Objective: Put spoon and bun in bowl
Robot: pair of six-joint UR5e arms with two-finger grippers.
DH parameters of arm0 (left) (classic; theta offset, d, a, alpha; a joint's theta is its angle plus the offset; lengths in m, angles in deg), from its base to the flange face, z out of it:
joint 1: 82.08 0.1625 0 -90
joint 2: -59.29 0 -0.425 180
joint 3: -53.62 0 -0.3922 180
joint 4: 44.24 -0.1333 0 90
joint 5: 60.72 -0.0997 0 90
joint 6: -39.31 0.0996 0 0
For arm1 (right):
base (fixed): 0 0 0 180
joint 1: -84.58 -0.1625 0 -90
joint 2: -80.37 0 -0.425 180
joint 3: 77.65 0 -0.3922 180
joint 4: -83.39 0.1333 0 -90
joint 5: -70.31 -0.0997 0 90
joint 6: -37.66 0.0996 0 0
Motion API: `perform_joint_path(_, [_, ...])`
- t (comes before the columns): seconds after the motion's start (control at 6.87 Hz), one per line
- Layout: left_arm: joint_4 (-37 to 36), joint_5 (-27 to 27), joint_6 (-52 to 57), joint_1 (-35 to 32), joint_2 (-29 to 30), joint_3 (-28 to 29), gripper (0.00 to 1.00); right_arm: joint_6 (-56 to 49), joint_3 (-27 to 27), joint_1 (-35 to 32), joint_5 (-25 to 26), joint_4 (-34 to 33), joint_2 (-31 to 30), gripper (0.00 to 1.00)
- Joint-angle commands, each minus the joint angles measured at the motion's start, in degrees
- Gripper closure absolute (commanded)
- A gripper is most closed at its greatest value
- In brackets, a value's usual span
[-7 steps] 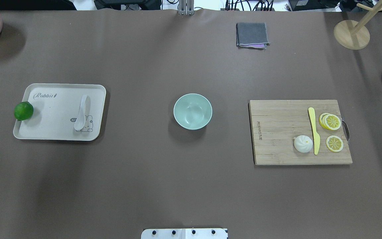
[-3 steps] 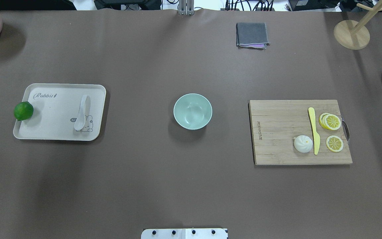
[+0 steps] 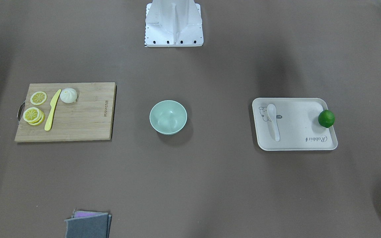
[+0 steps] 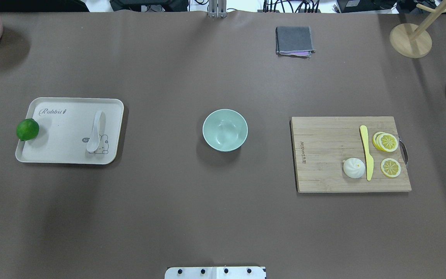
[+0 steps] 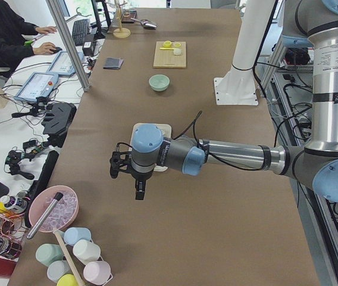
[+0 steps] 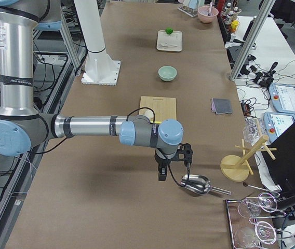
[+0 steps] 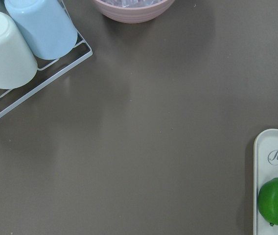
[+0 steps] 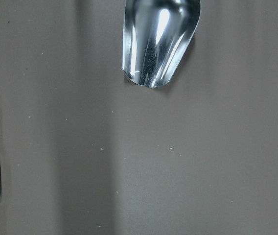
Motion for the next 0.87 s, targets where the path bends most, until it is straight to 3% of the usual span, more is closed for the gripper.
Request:
perform_joint_path(0.0, [0.03, 0.0, 0.11, 0.21, 0.0, -0.26, 0.02, 0.0, 0.0, 0.17, 0.07, 0.0, 0.09, 0.0])
perform_joint_path(0.44, [6.06, -0.53, -0.51, 5.46, 2.64, -2.37, 0.02, 0.0, -0.09, 0.26, -0.02, 0.0, 0.0, 0.0])
perform_joint_path(0.58, [13.31, -0.53, -0.94, 5.74, 2.47, -2.29, 0.02, 0.0, -0.09, 0.26, 0.07, 0.0, 0.0, 0.0])
perform_joint_path(0.73, [15.91, -0.1, -4.43, 6.53, 3.42, -2.46, 0.02, 0.09, -0.09, 0.26, -0.19, -0.09, 0.0, 0.0])
